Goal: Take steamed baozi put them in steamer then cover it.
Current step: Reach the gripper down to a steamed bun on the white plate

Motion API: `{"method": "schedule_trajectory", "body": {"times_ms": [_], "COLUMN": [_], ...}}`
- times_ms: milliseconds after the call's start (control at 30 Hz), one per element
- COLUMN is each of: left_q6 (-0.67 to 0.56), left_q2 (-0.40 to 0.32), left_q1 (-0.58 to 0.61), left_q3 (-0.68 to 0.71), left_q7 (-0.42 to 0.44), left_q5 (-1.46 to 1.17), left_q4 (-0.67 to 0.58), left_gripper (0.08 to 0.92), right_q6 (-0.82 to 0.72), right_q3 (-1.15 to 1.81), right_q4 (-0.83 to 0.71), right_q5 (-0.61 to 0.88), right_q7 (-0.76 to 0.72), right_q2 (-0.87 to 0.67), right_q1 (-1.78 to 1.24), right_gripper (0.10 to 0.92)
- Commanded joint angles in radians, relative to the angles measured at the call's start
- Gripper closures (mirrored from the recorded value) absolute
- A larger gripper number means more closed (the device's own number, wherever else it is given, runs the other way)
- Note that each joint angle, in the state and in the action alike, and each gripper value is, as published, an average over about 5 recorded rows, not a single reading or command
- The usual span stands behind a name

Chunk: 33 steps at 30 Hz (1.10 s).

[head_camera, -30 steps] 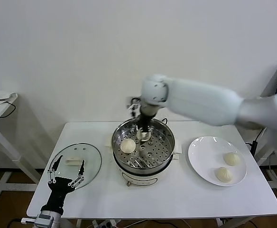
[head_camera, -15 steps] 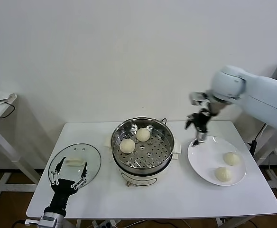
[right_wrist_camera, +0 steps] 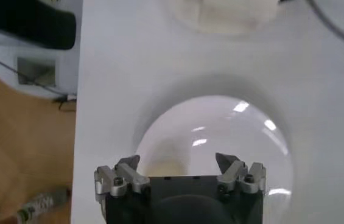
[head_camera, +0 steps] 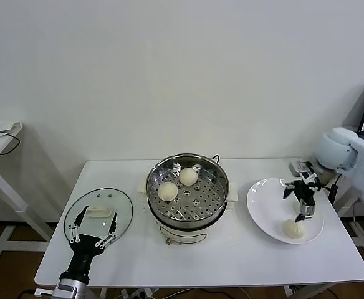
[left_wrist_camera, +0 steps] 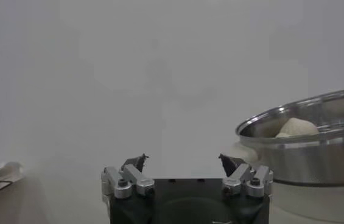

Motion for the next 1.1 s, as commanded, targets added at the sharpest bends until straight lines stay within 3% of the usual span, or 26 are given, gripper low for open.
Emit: {"method": "schedule_trajectory", "body": {"times_ms": [33, 1100], "left_q6": [0.000, -0.001], "left_q2": [-0.002, -0.004], "left_q1": [0.001, -0.005], "left_q3": [0.000, -0.004], "left_q7": [-0.001, -0.001], "left_q5": [0.002, 0.005], "left_q4": [0.001, 0.020], "left_gripper": [0.177, 0.177], "right_q6": [0.049, 0.069], "right_q3": [0.238, 0.348], "right_q4": [-0.076, -0.221], "right_q5": [-0.163, -0.264], "right_q7": [0.014, 0.063], "right_q2": [0.002, 0.136], "right_q1": [-0.289, -0.384], "right_gripper": [0.203, 0.204]}}
